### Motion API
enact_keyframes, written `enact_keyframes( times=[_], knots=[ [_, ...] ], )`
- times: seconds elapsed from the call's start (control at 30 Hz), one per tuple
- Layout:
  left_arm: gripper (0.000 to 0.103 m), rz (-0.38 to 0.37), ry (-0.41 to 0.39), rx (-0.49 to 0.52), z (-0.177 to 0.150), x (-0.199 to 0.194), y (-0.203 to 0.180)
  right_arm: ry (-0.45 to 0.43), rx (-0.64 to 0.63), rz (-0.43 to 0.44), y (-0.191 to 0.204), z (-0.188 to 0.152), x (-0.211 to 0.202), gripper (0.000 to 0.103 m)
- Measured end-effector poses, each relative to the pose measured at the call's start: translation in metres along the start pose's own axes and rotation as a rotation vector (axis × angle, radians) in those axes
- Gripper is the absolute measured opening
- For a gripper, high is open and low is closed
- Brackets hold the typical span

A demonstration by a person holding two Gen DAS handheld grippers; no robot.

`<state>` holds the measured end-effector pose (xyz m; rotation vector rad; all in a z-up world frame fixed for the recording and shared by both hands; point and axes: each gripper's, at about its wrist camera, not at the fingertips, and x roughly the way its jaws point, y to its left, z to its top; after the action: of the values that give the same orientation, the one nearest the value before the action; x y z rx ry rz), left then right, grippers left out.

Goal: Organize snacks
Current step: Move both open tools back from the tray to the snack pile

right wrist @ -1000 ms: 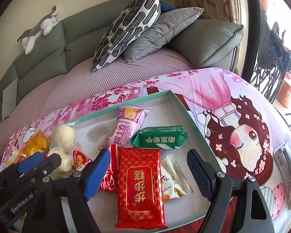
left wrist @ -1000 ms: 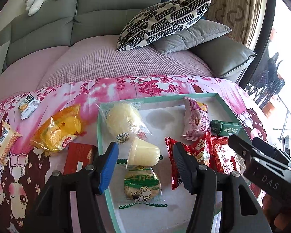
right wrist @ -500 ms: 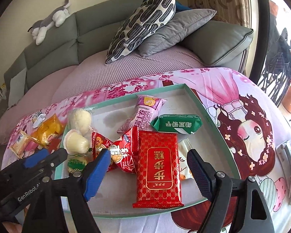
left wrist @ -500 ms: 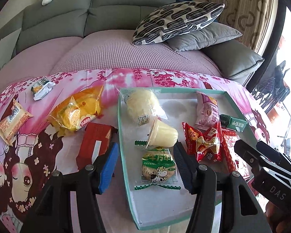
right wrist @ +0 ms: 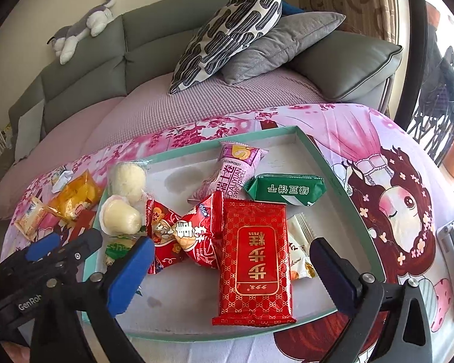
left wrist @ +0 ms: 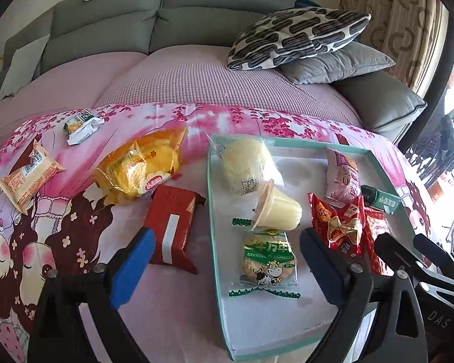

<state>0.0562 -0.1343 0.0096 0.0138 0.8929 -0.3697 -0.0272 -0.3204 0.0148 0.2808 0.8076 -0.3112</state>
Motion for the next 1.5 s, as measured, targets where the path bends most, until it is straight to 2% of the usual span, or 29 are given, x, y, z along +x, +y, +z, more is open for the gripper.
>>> enact_keyframes(
  times=[0.03, 0.53, 0.63, 0.73, 0.83, 1.13, 1.3, 1.5],
  knots=[
    [0.102, 0.009, -0.005, -0.006, 0.000, 0.000, 0.001, 0.001, -0.007, -0.007, 0.001, 0.000, 0.001, 0.103],
    [0.102, 0.086, -0.040, -0.025, 0.005, -0.008, 0.016, -0.014, -0.019, -0.011, 0.009, -0.001, 0.002, 0.103],
    [0.102, 0.137, -0.047, -0.055, 0.005, -0.011, 0.024, -0.004, -0.027, -0.011, 0.014, -0.002, 0.005, 0.103],
    [0.102, 0.202, -0.052, -0.119, 0.006, -0.017, 0.039, -0.004, -0.047, 0.003, 0.023, -0.003, 0.006, 0.103],
    [0.102, 0.201, -0.056, -0.176, 0.007, -0.022, 0.061, -0.011, -0.074, 0.009, 0.035, -0.005, 0.005, 0.103],
    [0.102, 0.298, -0.042, -0.330, -0.001, -0.035, 0.131, -0.006, -0.138, 0.094, 0.083, -0.012, 0.008, 0.103],
    [0.102, 0.330, -0.049, -0.359, -0.007, -0.043, 0.154, -0.003, -0.161, 0.139, 0.110, -0.015, 0.009, 0.103],
    [0.102, 0.358, -0.072, -0.322, -0.007, -0.048, 0.167, 0.005, -0.191, 0.168, 0.138, -0.021, 0.012, 0.103]
  ],
)
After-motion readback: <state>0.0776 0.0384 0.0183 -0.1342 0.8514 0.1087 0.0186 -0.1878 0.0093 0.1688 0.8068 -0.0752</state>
